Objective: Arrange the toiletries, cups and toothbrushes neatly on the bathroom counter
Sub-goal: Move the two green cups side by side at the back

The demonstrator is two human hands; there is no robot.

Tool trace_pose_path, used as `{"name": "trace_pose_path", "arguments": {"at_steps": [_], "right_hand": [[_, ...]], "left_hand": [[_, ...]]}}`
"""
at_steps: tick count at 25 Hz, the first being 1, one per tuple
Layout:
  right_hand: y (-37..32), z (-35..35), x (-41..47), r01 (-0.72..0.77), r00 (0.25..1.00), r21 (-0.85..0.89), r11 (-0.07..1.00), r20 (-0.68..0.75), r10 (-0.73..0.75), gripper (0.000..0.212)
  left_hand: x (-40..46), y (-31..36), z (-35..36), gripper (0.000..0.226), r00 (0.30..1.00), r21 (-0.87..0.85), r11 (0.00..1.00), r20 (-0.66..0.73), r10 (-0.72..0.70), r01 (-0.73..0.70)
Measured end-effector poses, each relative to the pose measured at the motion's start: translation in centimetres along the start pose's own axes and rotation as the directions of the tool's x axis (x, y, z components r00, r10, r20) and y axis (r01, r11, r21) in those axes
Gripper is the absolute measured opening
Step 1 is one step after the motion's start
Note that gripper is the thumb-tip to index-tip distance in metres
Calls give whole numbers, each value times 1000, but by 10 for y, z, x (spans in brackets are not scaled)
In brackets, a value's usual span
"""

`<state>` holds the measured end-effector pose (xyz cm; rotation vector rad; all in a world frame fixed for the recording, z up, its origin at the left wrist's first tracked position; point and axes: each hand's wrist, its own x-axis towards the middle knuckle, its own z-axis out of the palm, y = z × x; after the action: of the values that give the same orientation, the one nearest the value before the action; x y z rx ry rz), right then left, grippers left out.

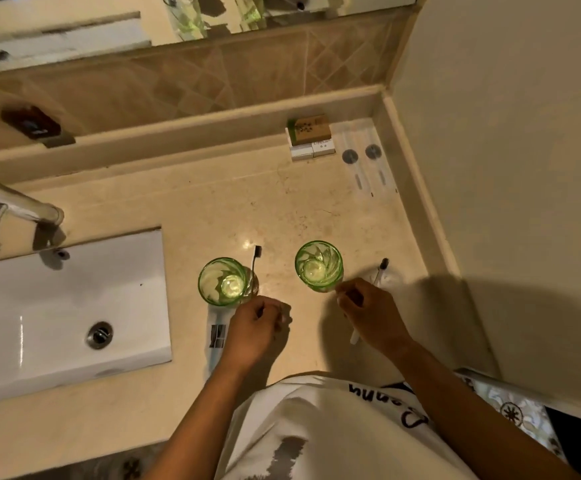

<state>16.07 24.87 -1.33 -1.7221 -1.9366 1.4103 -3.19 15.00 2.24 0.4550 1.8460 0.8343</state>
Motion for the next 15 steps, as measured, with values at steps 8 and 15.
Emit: {"name": "trace_pose_path", "arguments": {"at_steps": [8, 15], "right_hand": [[-15, 7, 17, 4, 999, -40, 999, -36, -6, 17], [-42, 10, 51, -78, 997, -48, 996, -5, 78, 19]], "left_hand": [[28, 14, 15, 45, 995, -50, 998, 88, 38, -34], [46, 33, 11, 40, 998, -63, 998, 62, 21, -17]]}}
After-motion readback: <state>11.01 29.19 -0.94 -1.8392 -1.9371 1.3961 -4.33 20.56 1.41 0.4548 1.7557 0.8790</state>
